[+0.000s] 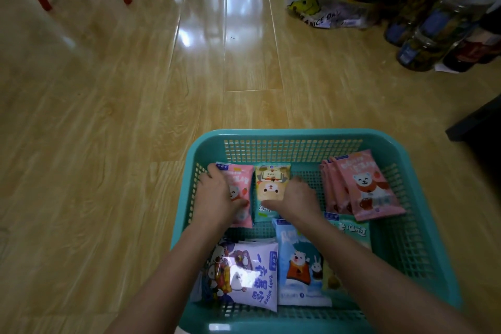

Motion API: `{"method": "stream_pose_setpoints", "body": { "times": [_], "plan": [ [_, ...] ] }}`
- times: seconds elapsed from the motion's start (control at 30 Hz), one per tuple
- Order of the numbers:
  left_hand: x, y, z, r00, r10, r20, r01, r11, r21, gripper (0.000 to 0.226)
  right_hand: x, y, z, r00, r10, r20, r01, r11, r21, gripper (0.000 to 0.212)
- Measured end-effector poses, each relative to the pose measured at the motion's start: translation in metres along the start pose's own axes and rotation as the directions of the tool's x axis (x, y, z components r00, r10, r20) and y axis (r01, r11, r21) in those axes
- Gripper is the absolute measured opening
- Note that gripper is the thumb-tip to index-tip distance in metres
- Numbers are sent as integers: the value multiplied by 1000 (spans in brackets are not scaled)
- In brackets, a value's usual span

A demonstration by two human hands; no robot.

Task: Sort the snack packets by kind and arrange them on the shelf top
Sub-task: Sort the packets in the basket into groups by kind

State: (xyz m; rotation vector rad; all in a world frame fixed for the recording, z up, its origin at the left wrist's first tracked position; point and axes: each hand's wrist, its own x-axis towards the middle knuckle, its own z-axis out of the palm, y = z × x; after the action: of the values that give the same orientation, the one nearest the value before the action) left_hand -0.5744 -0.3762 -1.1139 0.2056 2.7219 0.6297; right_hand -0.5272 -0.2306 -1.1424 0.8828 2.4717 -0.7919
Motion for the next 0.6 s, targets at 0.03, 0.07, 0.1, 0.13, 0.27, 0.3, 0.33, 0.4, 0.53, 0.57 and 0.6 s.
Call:
{"method": "stream_pose_setpoints", "body": {
  "times": [0.03, 0.07, 0.1, 0.13, 0.27, 0.3, 0.33, 0.4, 0.53, 0.57, 0.6],
  "plan": [
    [-1, 0, 0, 1000, -4, 1, 4, 1000, -26, 74, 1, 0, 0, 1000, -3, 14, 3, 1000, -6, 79],
    [-1, 0, 0, 1000, -9, 4, 9, 999, -52, 72, 2, 0, 1, 1000, -6, 24, 6, 1000, -8, 77],
    [-1, 1, -1, 1000, -15, 8, 16, 997, -77, 69, 1, -1, 0, 1000, -6, 26, 7, 1000, -4, 75],
    [-1, 1, -2, 1000, -25, 18, 27, 994, -105, 65, 2, -2, -1, 1000, -11, 20, 10, 1000, 5, 73],
    [-6, -2, -5, 998, -37, 52, 49, 967, -251, 54, -4, -10, -28, 996, -69, -64, 75, 994, 82, 46],
    [-8, -5, -5, 998, -39, 51, 52, 955, -293, 52, -6, -10, -39, 993, -93, -75, 101, 990, 100, 42],
    [-9, -7, -5, 998, -49, 40, 59, 937, -344, 51, -8, -9, -51, 990, -112, -83, 121, 986, 118, 38],
    [-14, -10, -9, 994, -99, 39, 106, 880, -463, 50, -15, -5, -72, 988, -132, -75, 143, 974, 177, 37],
    [-25, -12, -17, 984, -166, 66, 166, 719, -675, 46, -31, 11, -105, 984, -148, -98, 175, 897, 406, 42],
    [-28, -12, -21, 983, -168, 76, 172, 686, -707, 43, -34, 17, -113, 983, -152, -101, 181, 879, 442, 42],
    [-31, -11, -24, 983, -165, 83, 173, 660, -731, 40, -39, 22, -120, 982, -154, -107, 187, 862, 472, 42]
  ]
}}
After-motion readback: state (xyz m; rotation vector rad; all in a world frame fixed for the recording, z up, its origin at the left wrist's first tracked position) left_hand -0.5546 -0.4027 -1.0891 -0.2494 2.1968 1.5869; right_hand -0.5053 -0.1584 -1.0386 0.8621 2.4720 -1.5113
